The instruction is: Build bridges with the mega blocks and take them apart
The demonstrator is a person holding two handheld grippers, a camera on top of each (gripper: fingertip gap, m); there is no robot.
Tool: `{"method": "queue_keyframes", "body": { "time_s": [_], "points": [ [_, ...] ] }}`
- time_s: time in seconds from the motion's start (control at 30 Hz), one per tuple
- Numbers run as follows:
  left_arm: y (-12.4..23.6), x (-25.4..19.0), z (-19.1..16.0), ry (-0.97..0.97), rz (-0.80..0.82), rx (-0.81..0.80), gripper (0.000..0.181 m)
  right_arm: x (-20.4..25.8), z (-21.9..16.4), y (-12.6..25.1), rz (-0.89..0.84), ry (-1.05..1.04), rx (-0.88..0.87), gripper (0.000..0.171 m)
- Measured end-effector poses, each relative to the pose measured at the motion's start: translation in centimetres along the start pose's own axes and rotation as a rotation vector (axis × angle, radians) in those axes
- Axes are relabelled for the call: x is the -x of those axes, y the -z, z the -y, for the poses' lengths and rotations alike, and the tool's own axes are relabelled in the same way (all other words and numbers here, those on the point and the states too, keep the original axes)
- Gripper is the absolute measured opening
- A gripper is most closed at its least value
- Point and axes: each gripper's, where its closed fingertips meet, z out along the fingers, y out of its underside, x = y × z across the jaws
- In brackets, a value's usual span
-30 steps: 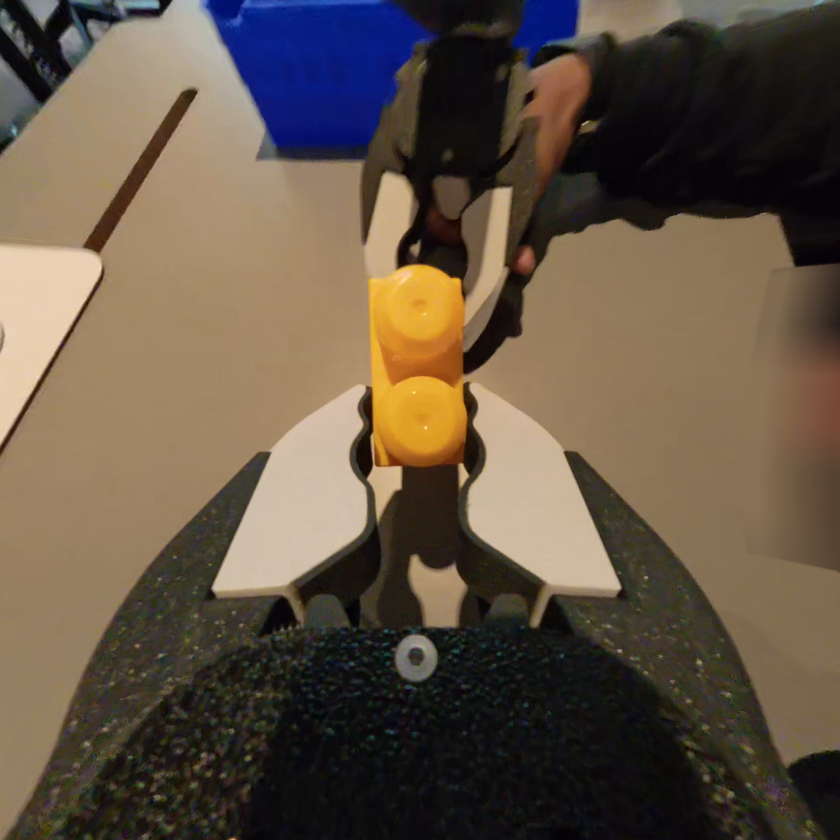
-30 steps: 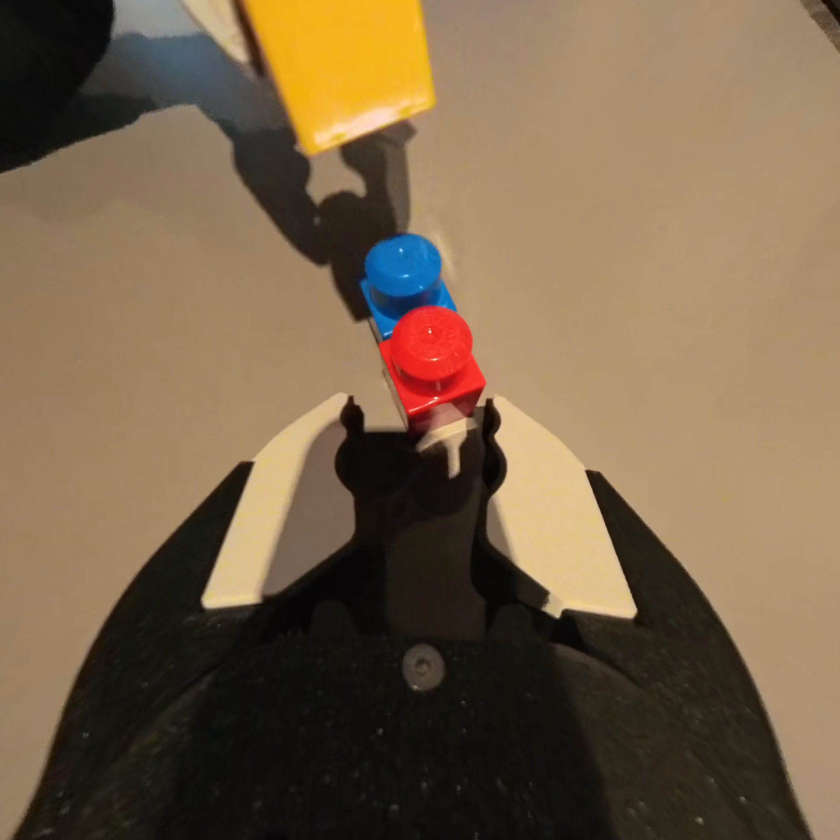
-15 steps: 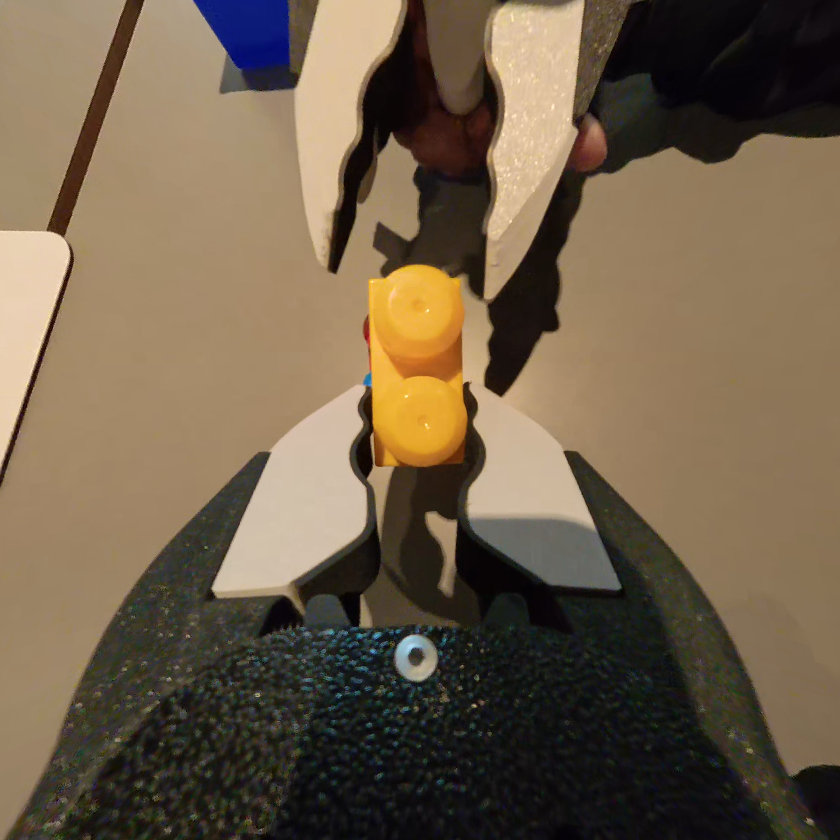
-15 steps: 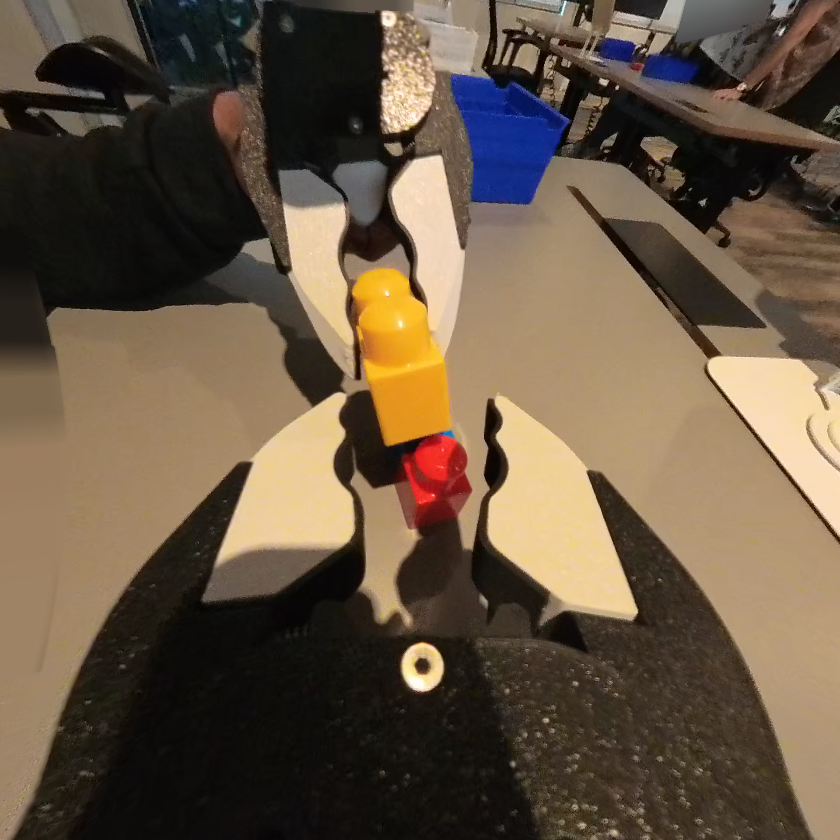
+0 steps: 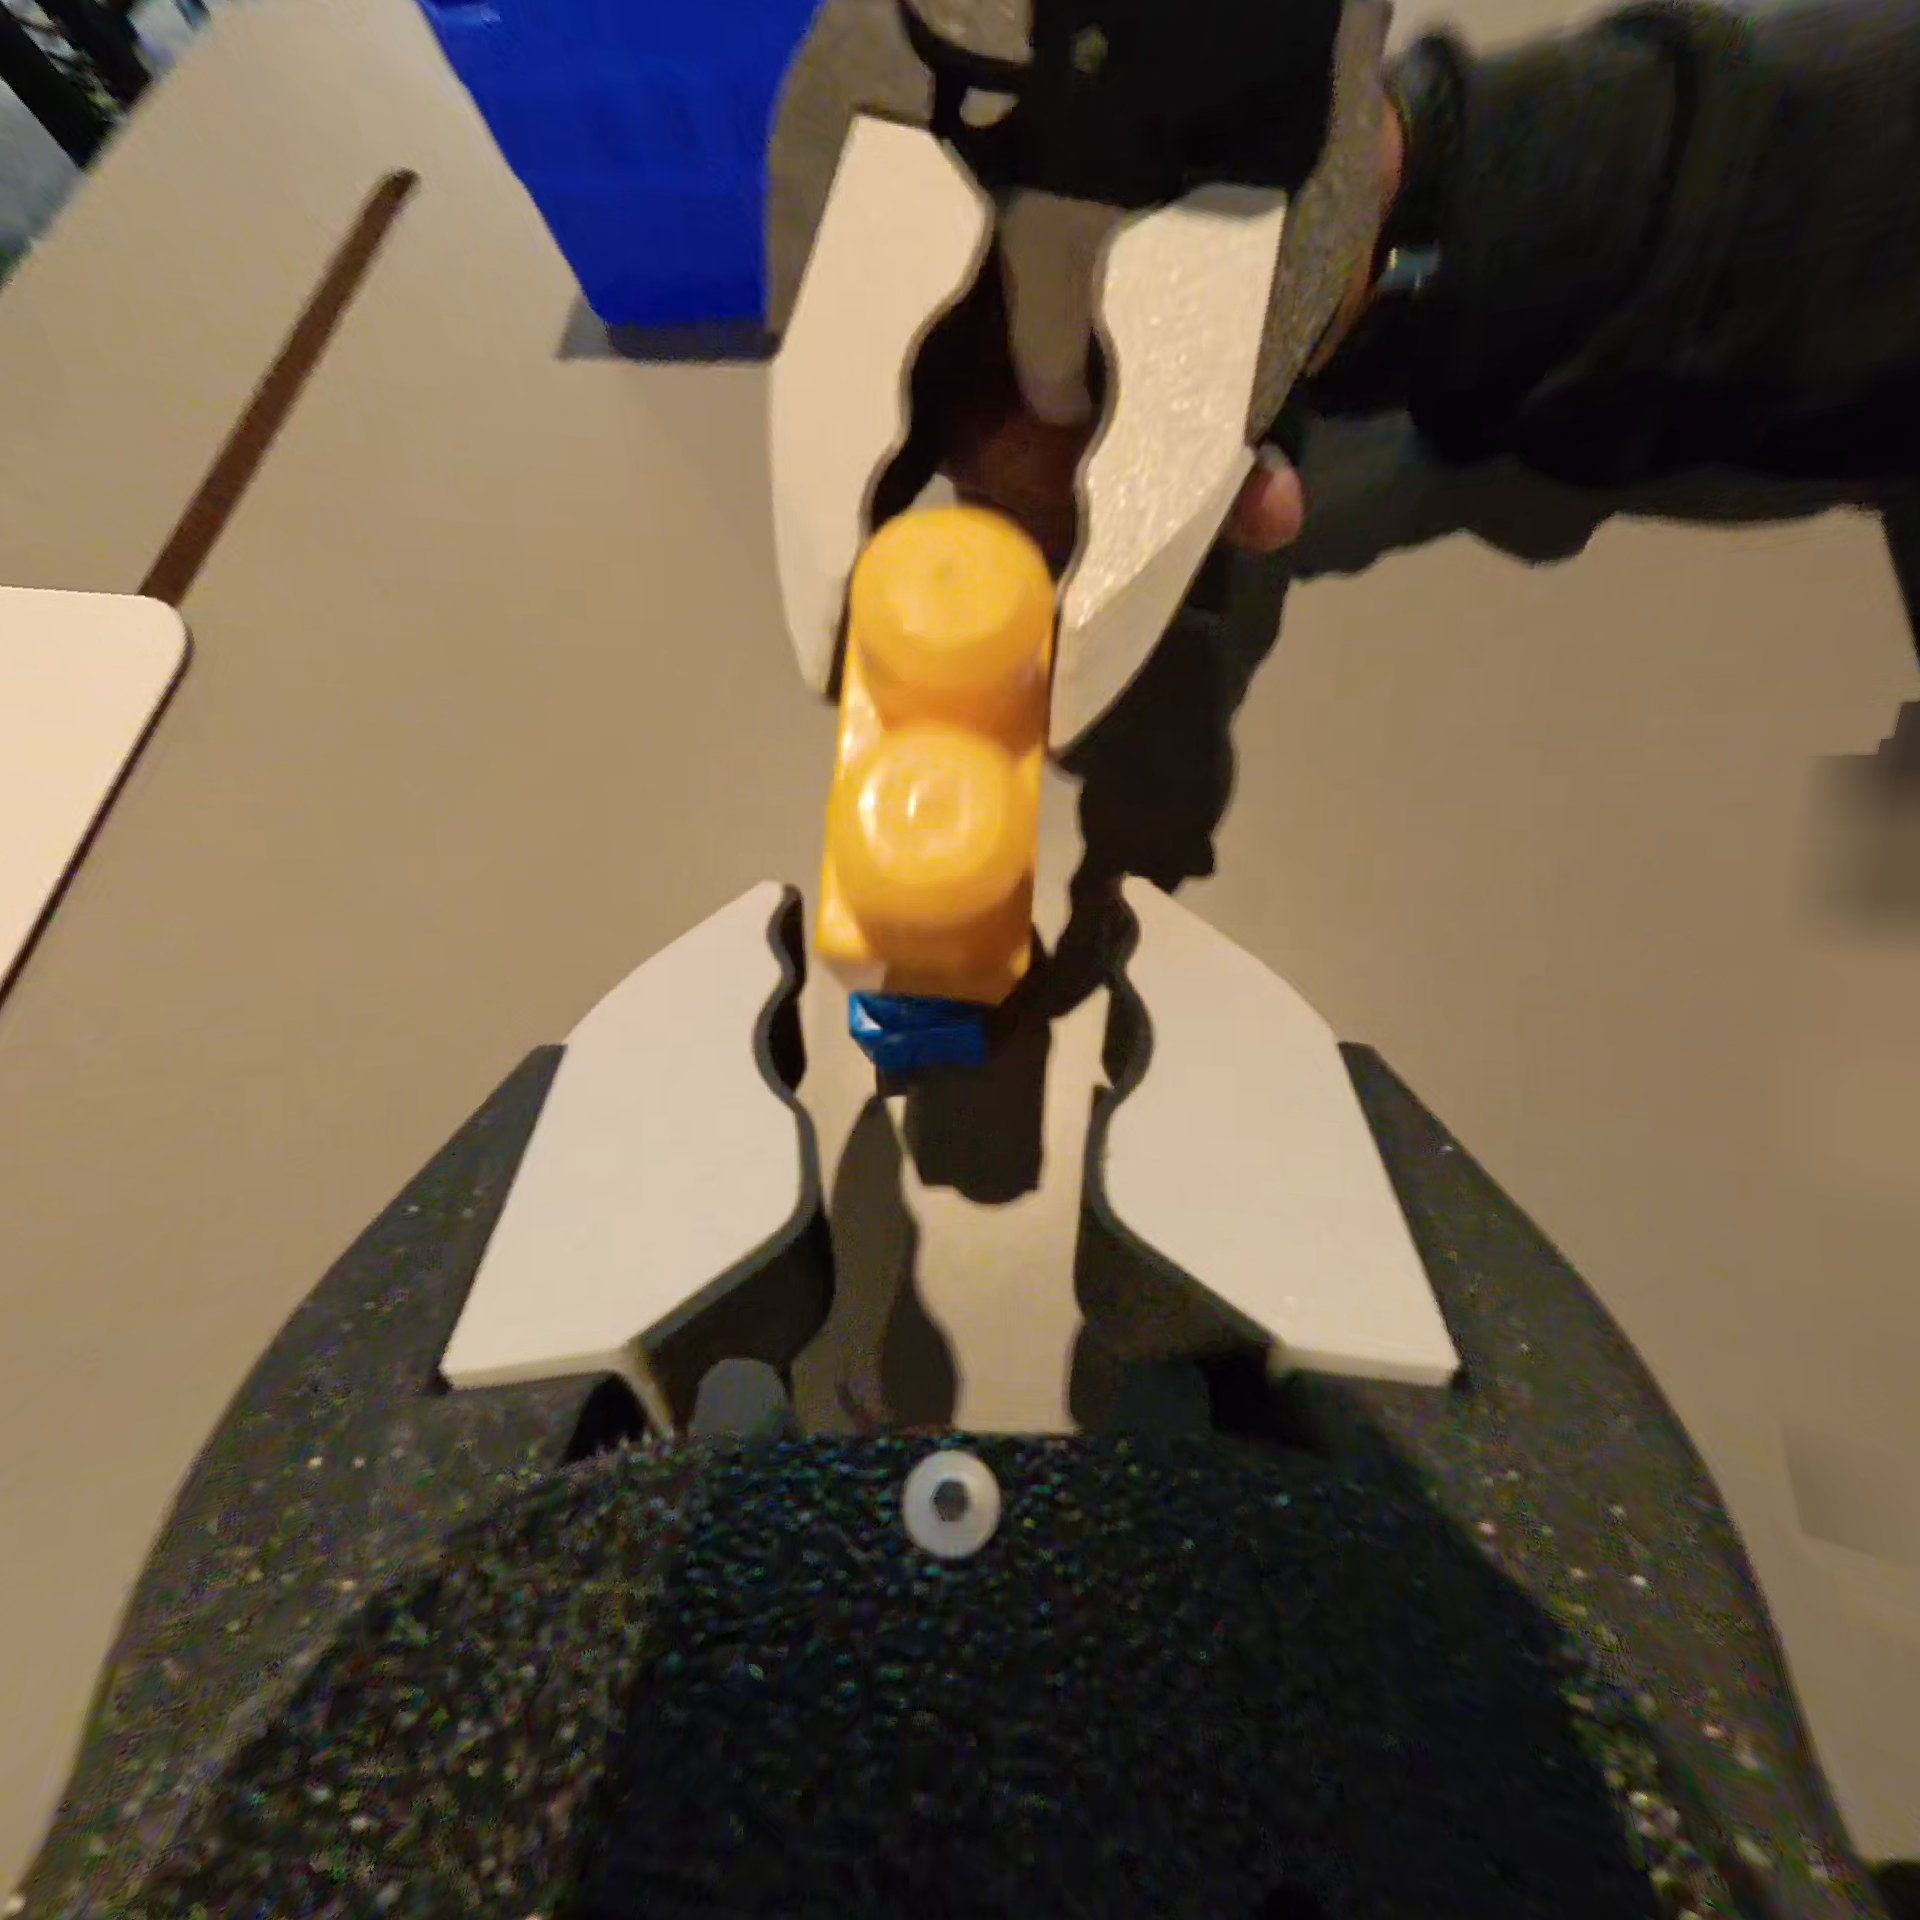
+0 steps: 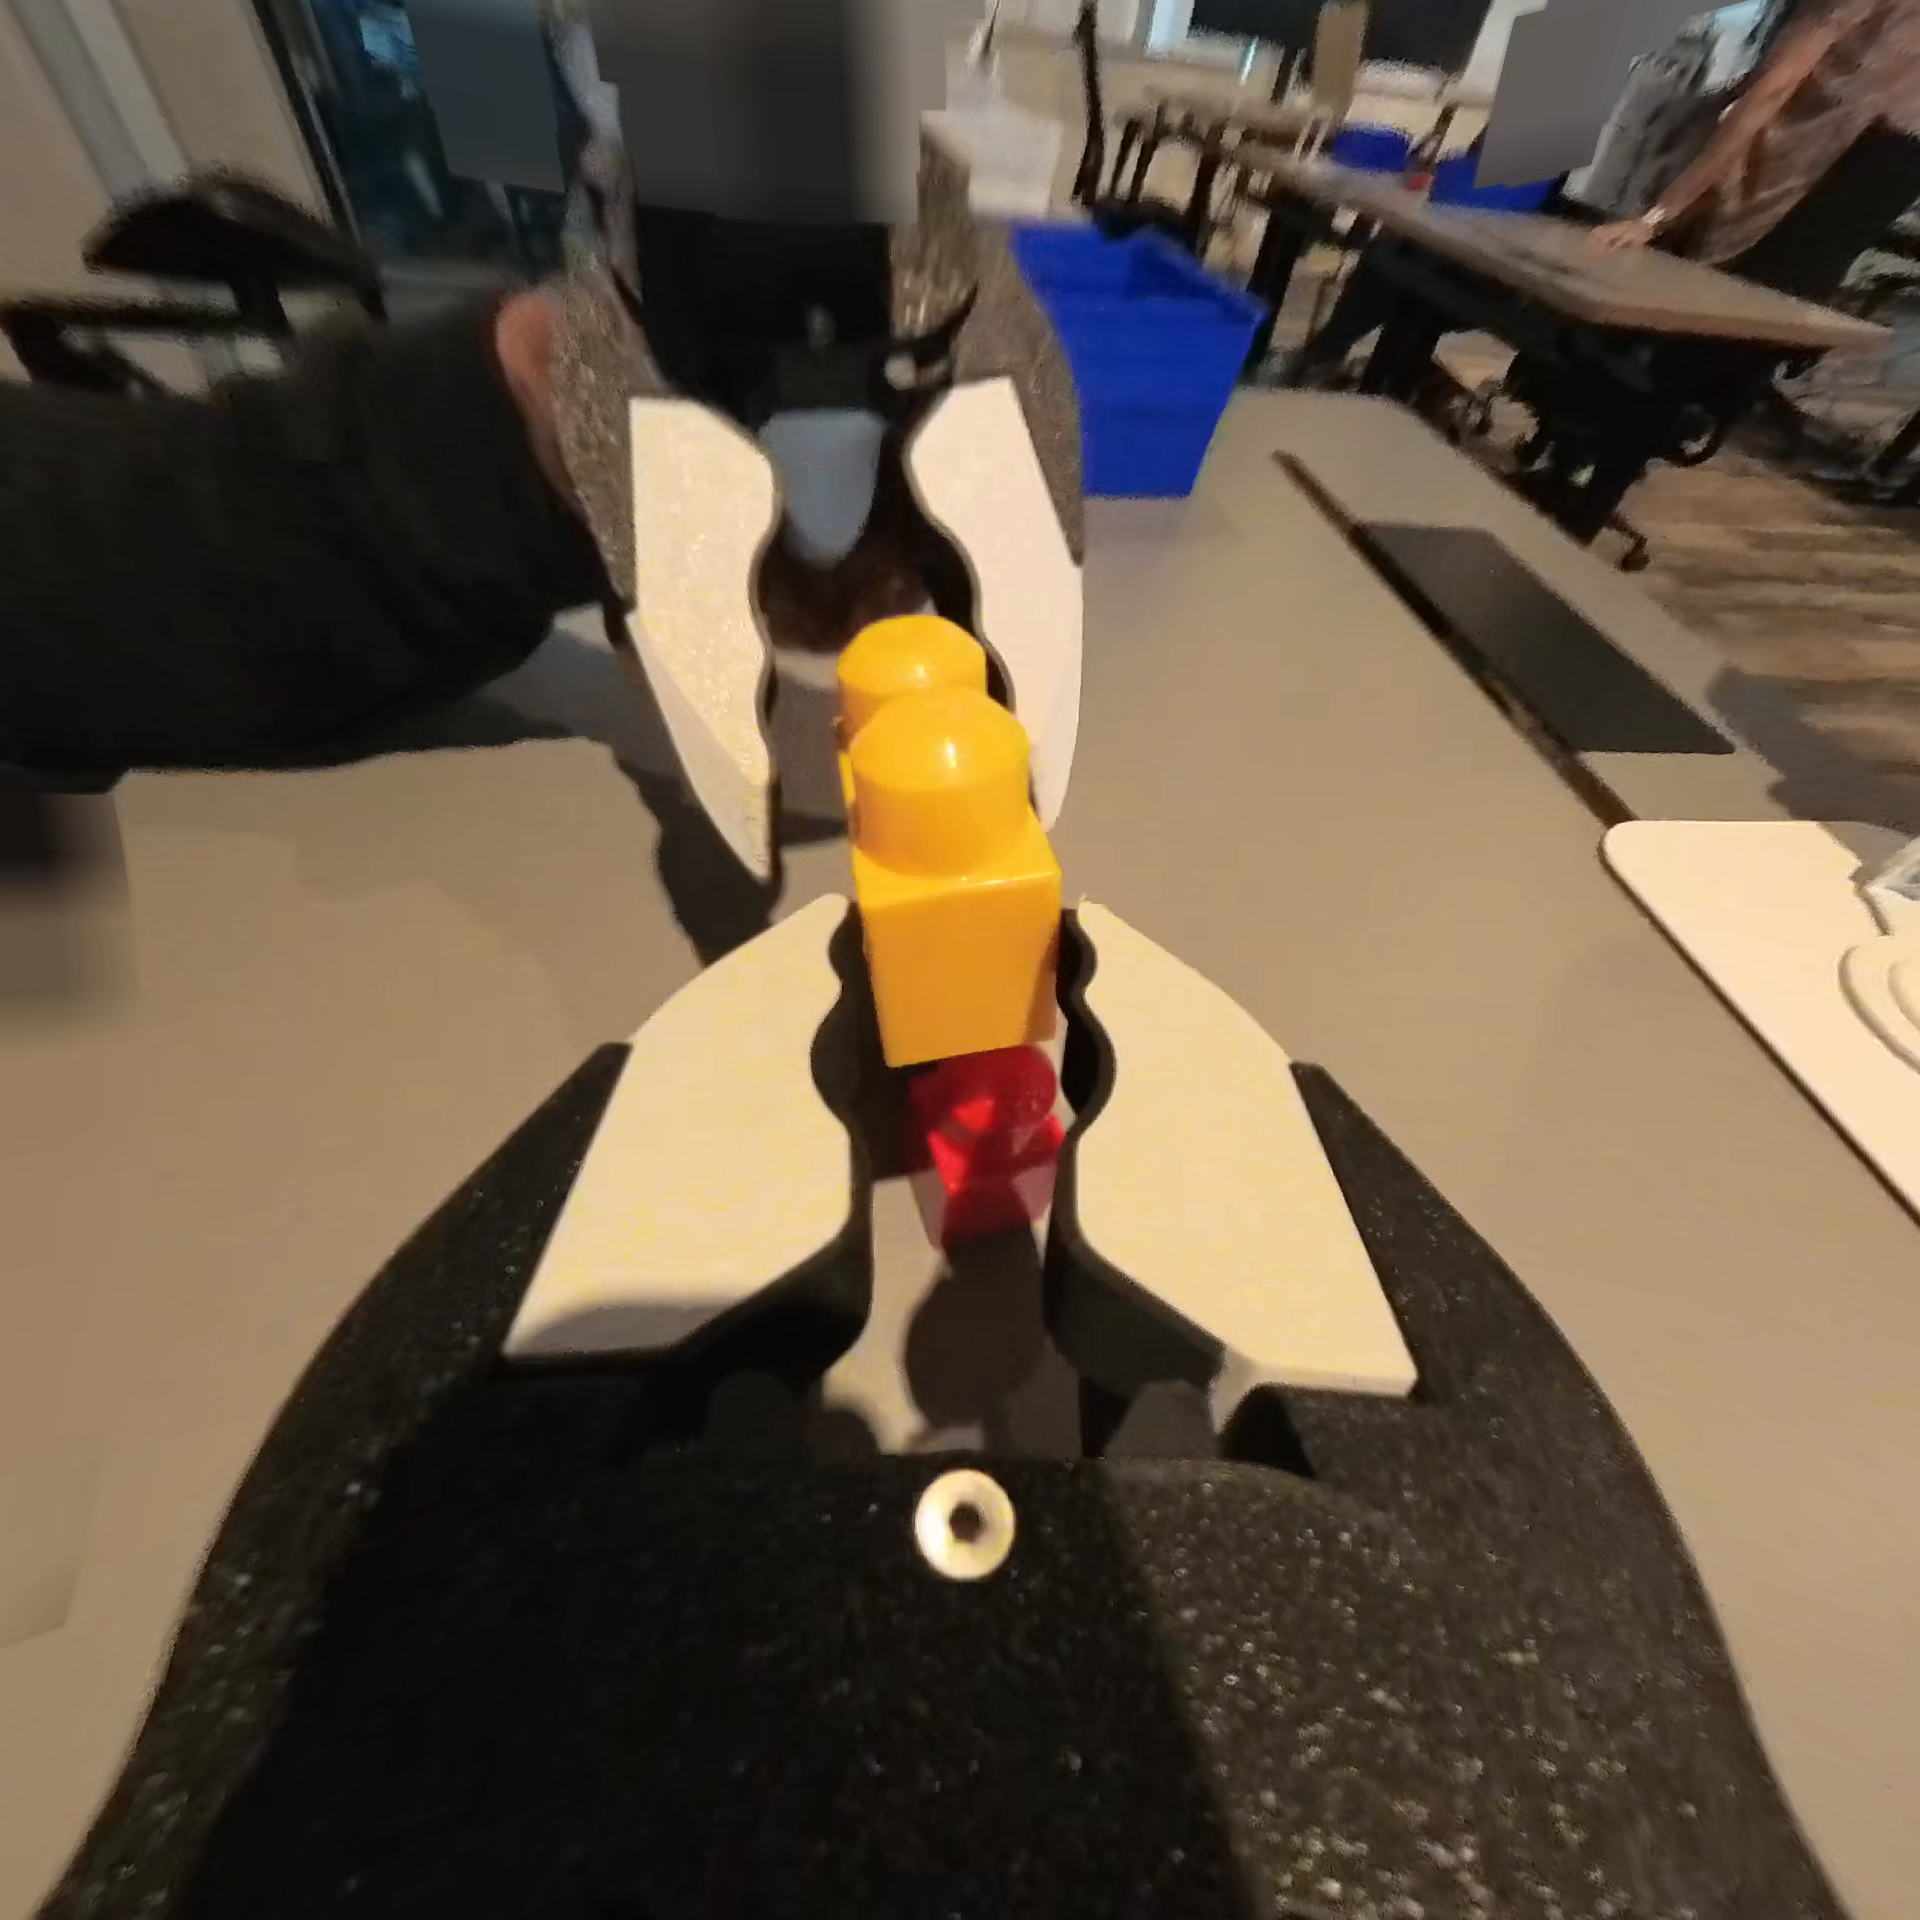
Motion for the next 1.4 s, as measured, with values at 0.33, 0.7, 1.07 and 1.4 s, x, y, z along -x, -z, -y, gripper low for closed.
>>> {"method": "queue_keyframes", "body": {
  "time_s": [0.33, 0.7, 1.07, 1.4],
  "points": [
    [-0.4, 0.4, 1.1, 0.161, -0.139, -0.227, 0.049, -0.4, 1.2, 1.2, 0.075, -0.141, -0.167, 0.036],
    [-0.1, 0.0, 2.0, 0.103, -0.159, -0.321, 0.037, -0.2, 1.0, 0.8, 0.084, -0.145, -0.163, 0.035],
    [0.6, 1.8, 0.3, 0.177, -0.069, -0.353, 0.036, -1.6, -3.3, 1.2, 0.04, -0.163, 0.026, 0.049],
    [0.0, 1.5, -1.6, 0.175, -0.076, -0.275, 0.036, -1.3, -7.2, 1.2, 0.04, -0.092, 0.265, 0.033]
  ]
}}
